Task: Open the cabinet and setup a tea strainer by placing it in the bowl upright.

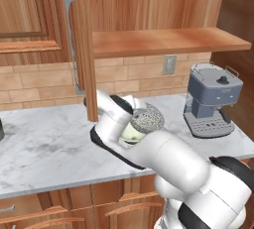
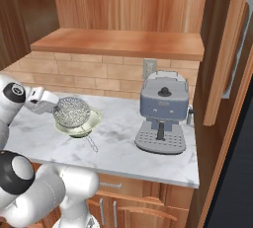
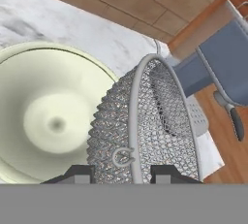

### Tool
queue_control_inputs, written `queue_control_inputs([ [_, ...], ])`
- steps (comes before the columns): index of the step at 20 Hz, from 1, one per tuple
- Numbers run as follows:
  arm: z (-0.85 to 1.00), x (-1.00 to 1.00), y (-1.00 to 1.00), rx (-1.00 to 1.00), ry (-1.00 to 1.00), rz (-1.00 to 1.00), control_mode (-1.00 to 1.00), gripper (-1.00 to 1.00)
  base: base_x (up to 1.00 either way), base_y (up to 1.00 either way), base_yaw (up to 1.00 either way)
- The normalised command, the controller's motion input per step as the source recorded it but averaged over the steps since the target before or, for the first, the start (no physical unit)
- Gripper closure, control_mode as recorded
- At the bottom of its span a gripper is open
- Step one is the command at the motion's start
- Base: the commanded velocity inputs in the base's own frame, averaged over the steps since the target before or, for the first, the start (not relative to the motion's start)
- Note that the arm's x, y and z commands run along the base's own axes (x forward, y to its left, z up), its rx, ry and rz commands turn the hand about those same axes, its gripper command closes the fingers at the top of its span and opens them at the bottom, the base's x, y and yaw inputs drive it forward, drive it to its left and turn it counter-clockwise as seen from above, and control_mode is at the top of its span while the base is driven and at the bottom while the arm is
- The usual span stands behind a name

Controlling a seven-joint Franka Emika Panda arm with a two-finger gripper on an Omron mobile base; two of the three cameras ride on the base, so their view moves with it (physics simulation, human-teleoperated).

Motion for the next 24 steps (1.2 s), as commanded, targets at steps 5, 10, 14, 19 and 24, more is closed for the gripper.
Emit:
queue_control_inputs([
  [5,-0.14,0.09,0.05,-0.06,0.02,0.05,-1.0,1.0,0.0,0.0,0.0],
  [10,-0.27,0.18,0.09,-0.05,0.06,0.05,-1.0,1.0,0.0,0.0,0.0],
  [14,-0.19,0.09,0.16,-0.04,0.08,0.08,-1.0,1.0,0.0,0.0,0.0],
  [19,-0.11,0.25,0.08,-0.1,0.17,0.06,-1.0,1.0,0.0,0.0,0.0],
  [24,-0.25,0.13,0.01,-0.15,0.21,0.0,-1.0,1.0,0.0,0.0,0.0],
])
